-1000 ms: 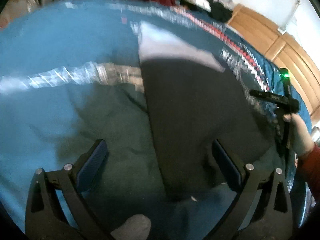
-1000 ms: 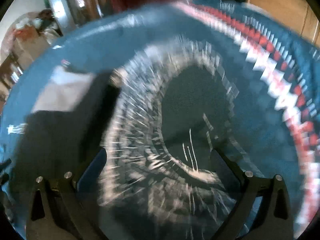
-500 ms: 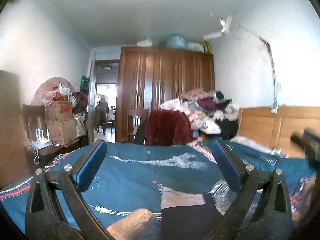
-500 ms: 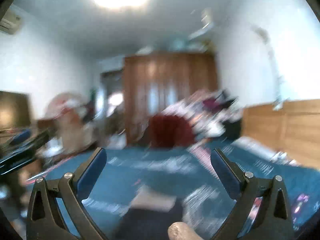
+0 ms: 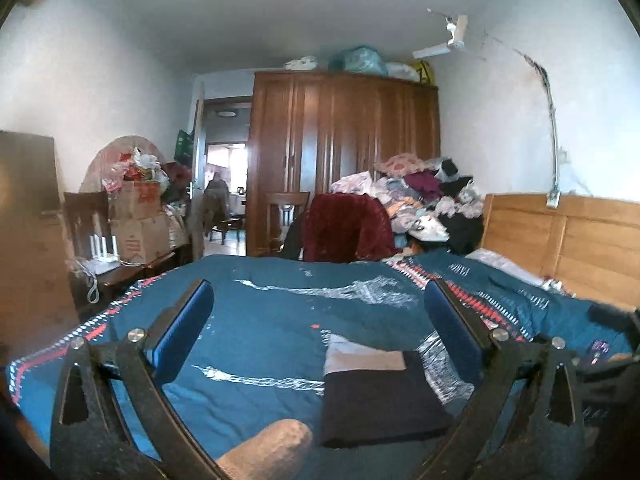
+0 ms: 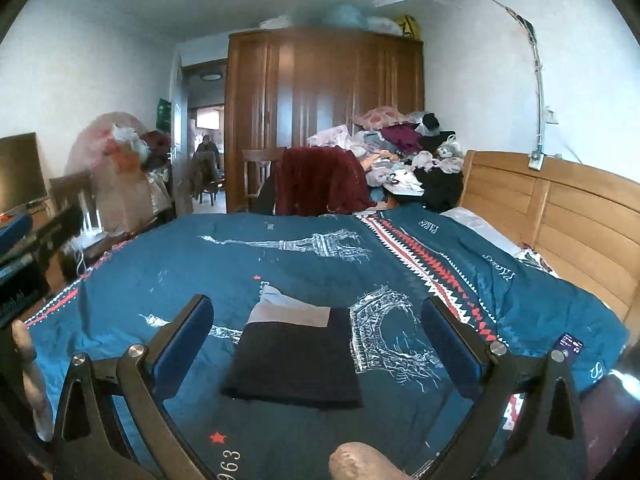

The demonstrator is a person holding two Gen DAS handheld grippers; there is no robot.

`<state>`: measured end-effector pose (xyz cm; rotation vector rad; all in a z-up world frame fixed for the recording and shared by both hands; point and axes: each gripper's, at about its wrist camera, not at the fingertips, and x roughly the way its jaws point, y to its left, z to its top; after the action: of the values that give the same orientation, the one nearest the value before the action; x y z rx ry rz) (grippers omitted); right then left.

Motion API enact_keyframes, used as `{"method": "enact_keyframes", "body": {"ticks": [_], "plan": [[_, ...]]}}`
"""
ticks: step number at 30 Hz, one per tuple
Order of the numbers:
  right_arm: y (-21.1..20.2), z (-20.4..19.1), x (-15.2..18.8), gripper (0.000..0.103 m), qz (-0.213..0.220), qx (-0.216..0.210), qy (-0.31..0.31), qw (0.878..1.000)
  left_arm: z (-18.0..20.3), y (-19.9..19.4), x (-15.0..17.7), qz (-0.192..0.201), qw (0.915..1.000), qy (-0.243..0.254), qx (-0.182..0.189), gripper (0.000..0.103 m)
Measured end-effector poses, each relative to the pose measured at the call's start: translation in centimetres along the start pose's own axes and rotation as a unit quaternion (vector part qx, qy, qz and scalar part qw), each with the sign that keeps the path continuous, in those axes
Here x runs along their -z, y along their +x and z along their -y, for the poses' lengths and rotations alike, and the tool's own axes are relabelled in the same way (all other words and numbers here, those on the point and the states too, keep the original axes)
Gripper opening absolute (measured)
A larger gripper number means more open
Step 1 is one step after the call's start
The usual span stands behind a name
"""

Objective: Fold large clothes

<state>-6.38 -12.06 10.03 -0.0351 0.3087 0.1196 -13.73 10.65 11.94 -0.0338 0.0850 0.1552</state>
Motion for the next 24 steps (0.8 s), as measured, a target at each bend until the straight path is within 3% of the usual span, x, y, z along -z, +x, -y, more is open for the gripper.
{"method": "enact_keyframes", "body": {"ticks": [8,14,19,24], "plan": [[-1.2,0.8,1.2,0.103,-0.019,-0.01,0.013,1.0,1.0,-0.4,1.2,-0.023,0.9989,0.038,-0.012,0.103],[1.0,1.5,3.2,0.103,-0.057,0.009,0.012,0.998,0.8,1.6,3.7,-0.094,0.9944,0.043,-0.021,0.103],[3.2,2.0,5.1,0.103,-0.102,0.033,0.009,0.994,0.4,3.6,5.9,-0.161,0.9854,0.05,-0.023,0.103],[5.2,2.5,7.0,0.103,-0.146,0.03,0.01,0.989,-0.1,4.1,6.9,-0.193,0.9799,0.043,-0.025,0.103]]}}
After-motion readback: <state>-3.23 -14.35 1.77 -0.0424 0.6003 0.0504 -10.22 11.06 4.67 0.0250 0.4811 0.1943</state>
